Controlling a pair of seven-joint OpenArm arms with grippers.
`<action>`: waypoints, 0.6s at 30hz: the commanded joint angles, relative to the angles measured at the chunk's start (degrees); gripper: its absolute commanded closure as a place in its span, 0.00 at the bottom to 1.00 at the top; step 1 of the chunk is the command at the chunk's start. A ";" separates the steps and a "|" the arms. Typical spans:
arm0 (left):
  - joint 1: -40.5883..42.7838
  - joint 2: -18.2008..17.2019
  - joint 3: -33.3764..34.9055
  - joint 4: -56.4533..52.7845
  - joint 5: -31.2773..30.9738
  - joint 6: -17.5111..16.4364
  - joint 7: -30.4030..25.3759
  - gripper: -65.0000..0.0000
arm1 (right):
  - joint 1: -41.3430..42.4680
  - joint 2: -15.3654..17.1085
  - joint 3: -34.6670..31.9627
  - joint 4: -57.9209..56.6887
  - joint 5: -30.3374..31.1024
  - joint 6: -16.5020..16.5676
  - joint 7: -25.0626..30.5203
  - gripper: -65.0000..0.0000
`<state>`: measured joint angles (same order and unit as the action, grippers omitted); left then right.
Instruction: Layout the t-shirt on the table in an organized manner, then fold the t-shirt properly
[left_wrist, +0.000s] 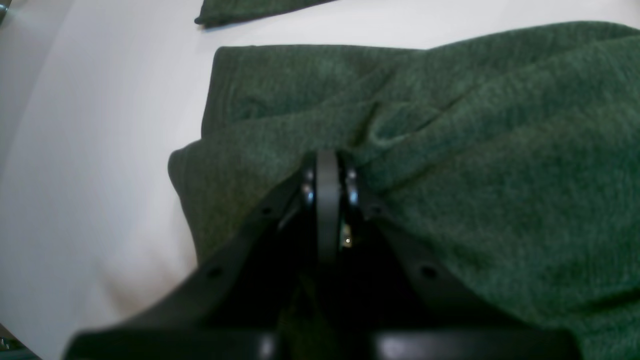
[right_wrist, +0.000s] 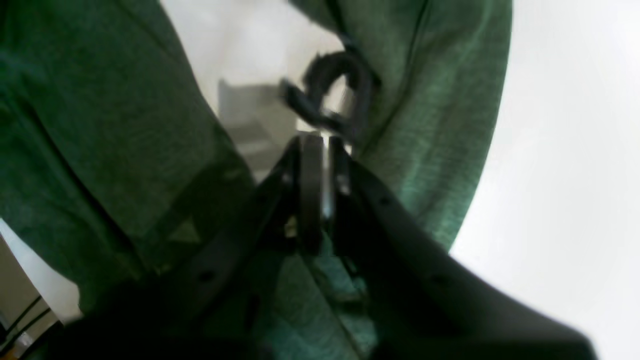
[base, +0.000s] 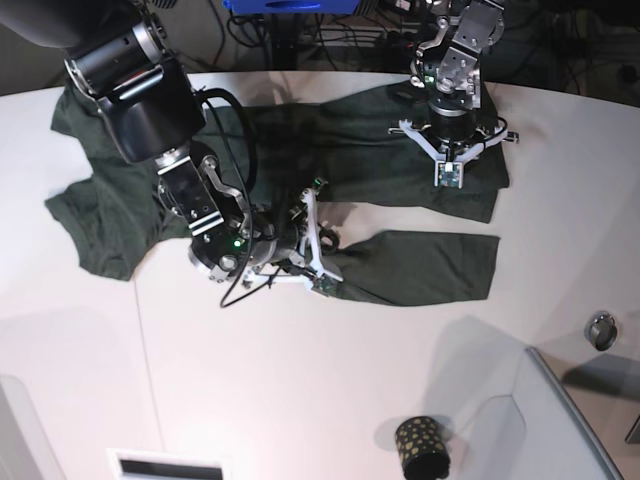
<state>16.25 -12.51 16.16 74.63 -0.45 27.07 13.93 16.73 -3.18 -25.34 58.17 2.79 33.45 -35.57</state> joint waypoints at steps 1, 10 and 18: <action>0.50 -0.10 0.06 0.05 -1.44 -0.92 2.64 1.00 | 1.07 -0.38 0.24 0.95 0.60 0.17 0.72 0.82; 0.41 -0.10 0.06 -0.04 -1.44 -0.92 2.64 1.00 | 0.98 -1.17 0.16 0.95 0.60 0.17 0.98 0.54; 0.41 -0.10 0.06 0.05 -1.44 -0.92 2.64 1.00 | 2.13 -1.17 -0.20 0.95 0.51 -7.30 1.15 0.53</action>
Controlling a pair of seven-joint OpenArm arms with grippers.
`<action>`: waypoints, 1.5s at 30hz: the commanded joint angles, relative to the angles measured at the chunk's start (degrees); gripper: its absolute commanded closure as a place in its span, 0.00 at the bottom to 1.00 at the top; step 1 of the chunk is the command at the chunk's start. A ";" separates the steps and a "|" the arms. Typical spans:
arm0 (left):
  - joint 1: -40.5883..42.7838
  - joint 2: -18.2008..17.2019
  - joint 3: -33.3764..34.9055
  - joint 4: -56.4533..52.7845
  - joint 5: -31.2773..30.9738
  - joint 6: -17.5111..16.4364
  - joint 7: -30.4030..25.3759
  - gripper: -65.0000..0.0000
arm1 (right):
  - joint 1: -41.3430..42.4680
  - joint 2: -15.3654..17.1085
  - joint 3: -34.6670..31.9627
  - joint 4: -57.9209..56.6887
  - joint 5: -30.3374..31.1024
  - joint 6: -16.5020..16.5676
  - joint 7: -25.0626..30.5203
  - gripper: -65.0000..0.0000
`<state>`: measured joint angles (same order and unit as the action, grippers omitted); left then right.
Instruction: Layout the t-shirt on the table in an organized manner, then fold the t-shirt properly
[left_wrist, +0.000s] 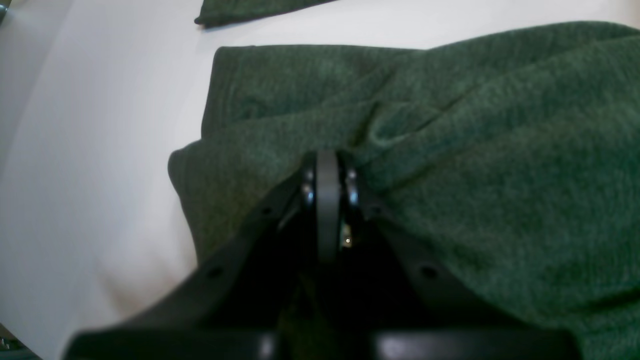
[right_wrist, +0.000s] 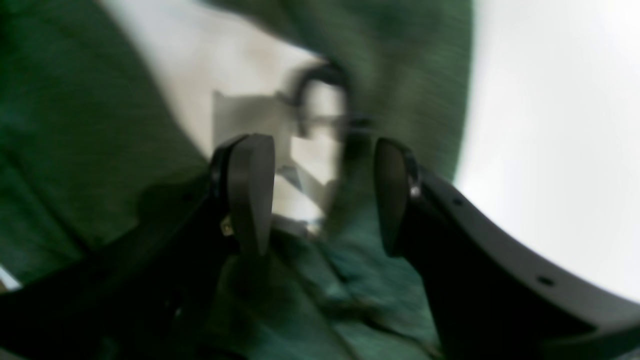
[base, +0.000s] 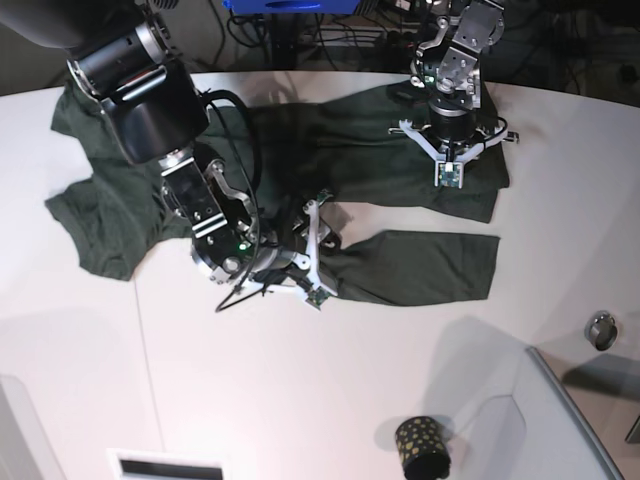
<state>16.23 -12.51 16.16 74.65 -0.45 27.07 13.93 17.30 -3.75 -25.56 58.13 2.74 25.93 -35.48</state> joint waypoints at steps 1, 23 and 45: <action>0.43 -0.10 0.06 0.03 -1.44 -0.92 2.64 1.00 | 1.56 -0.60 0.02 0.99 0.55 0.40 1.07 0.53; 0.69 -0.19 0.06 0.12 -1.44 -0.92 2.64 1.00 | 1.73 -0.95 0.02 0.55 0.64 0.40 1.16 0.62; 0.78 -0.19 0.06 0.12 -1.44 -0.92 2.64 1.00 | 1.82 -1.04 0.29 -3.40 0.73 0.04 3.35 0.79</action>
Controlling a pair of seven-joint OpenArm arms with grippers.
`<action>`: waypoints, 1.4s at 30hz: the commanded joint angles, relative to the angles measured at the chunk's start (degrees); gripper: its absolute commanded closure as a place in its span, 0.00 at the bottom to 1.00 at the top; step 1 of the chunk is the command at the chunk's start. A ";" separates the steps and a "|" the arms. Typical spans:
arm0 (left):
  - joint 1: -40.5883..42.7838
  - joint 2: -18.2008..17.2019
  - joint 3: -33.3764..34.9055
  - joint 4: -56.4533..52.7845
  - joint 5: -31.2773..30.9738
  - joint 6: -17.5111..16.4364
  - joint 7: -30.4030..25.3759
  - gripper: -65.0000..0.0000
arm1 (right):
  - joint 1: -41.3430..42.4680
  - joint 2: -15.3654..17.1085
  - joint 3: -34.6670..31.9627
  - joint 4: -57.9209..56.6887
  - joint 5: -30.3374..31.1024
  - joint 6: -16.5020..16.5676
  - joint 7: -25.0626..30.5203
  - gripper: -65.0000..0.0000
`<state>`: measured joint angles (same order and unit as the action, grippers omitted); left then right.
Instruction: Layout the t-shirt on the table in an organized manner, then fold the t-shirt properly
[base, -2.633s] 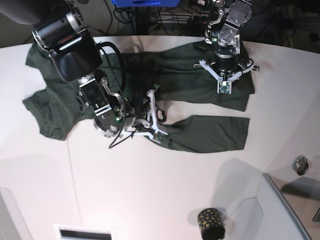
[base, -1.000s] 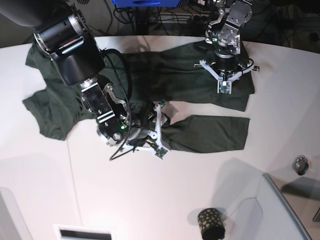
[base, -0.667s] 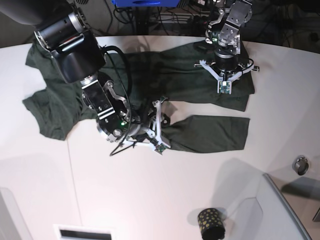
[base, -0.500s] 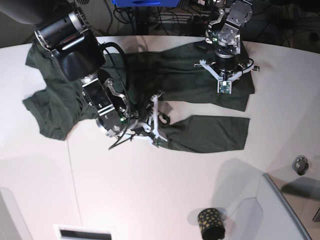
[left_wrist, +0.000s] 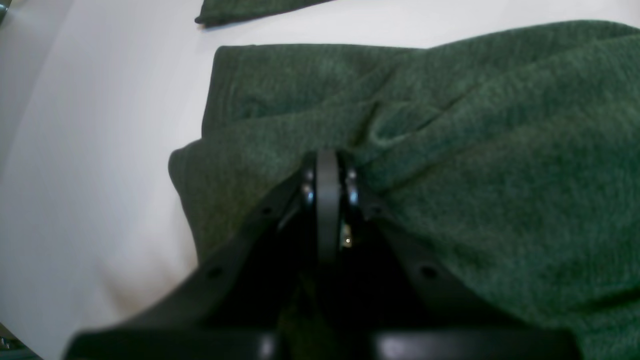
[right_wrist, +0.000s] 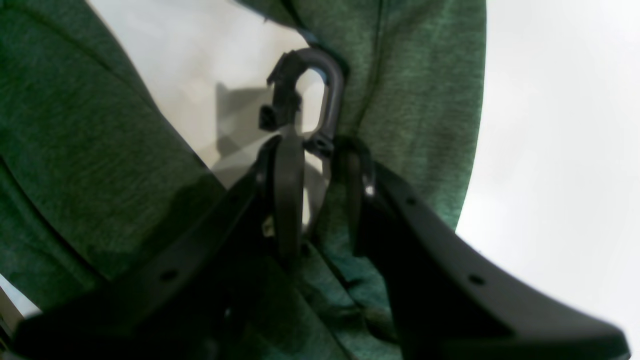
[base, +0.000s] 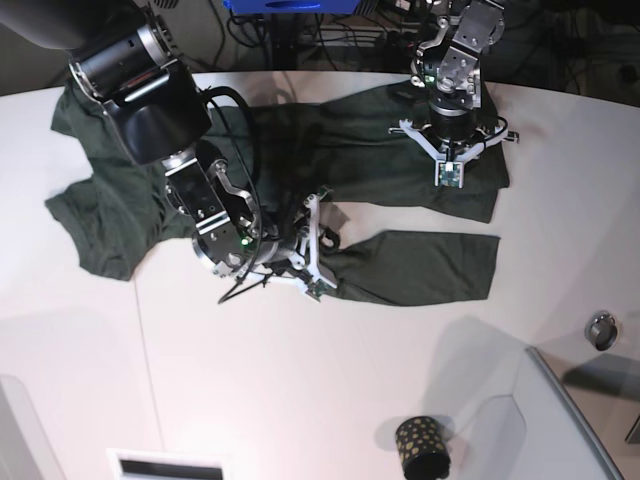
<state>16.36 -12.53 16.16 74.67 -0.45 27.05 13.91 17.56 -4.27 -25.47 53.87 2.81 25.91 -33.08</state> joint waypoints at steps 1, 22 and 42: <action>0.65 -0.17 0.06 0.09 -1.44 -0.89 2.66 1.00 | 1.56 -0.52 0.11 0.86 0.66 0.07 0.95 0.79; 0.56 -0.17 0.06 -0.08 -1.44 -0.89 2.66 1.00 | 0.50 0.10 0.29 16.68 0.66 0.33 -7.40 0.99; 0.56 -0.17 0.06 0.09 -1.44 -0.89 2.66 1.00 | 20.46 10.21 11.98 -11.27 0.49 -2.22 5.52 0.52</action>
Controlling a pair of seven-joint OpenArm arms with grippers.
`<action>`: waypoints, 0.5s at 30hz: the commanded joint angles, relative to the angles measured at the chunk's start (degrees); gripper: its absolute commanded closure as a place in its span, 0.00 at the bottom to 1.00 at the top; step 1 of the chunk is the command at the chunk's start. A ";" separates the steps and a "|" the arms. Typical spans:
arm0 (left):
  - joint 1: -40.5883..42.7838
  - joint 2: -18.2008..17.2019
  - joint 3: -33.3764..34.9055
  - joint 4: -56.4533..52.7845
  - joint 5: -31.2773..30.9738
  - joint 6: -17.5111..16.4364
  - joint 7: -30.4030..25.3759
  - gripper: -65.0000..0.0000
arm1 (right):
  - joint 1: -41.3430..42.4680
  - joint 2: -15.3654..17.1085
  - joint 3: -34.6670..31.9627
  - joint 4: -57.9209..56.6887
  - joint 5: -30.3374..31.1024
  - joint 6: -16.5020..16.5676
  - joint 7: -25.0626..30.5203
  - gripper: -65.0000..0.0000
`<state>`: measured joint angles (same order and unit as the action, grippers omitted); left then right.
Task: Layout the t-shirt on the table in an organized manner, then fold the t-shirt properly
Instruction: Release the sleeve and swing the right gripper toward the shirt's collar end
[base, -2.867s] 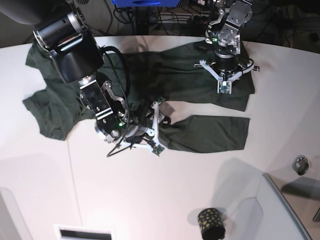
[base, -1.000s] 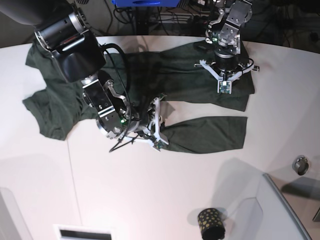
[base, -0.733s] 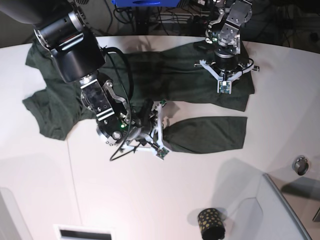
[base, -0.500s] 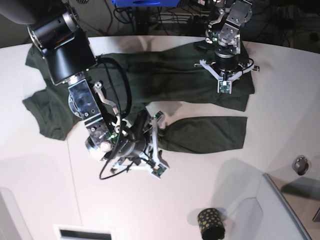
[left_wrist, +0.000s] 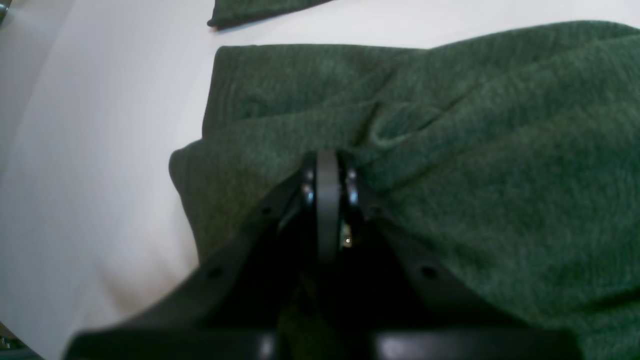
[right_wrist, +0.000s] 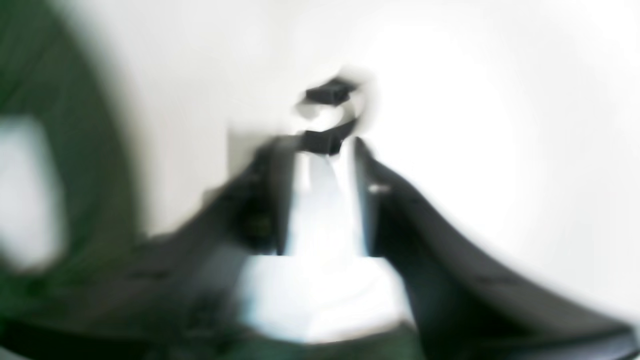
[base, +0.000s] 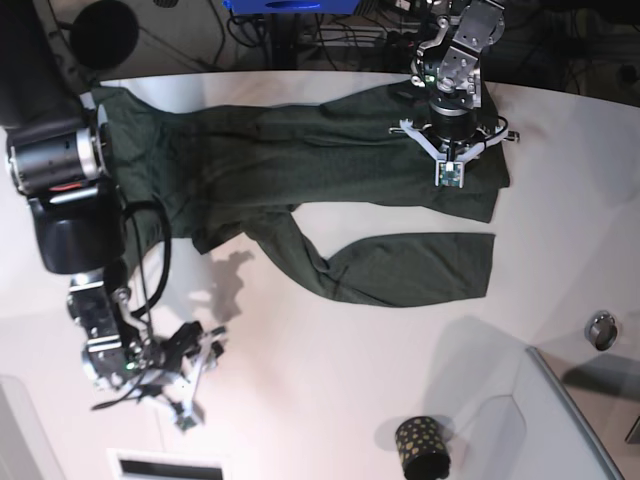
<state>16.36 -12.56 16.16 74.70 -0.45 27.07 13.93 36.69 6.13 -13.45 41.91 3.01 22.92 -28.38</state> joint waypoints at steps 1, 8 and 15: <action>0.56 -0.06 0.06 -0.01 -1.44 -0.92 2.64 1.00 | 1.42 0.42 -0.04 0.68 0.29 -1.16 1.79 0.35; 0.56 -0.06 0.06 0.07 -1.44 -0.92 2.64 1.00 | -0.51 1.91 -0.04 3.67 0.29 -6.70 4.34 0.00; 0.21 -0.06 0.06 0.07 -1.44 -0.92 2.64 1.00 | -7.90 1.74 0.13 12.90 0.29 -6.70 1.88 0.04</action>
<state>16.21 -12.53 16.16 74.70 -0.47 27.07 14.02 26.65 7.64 -13.61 53.47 2.90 16.29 -27.70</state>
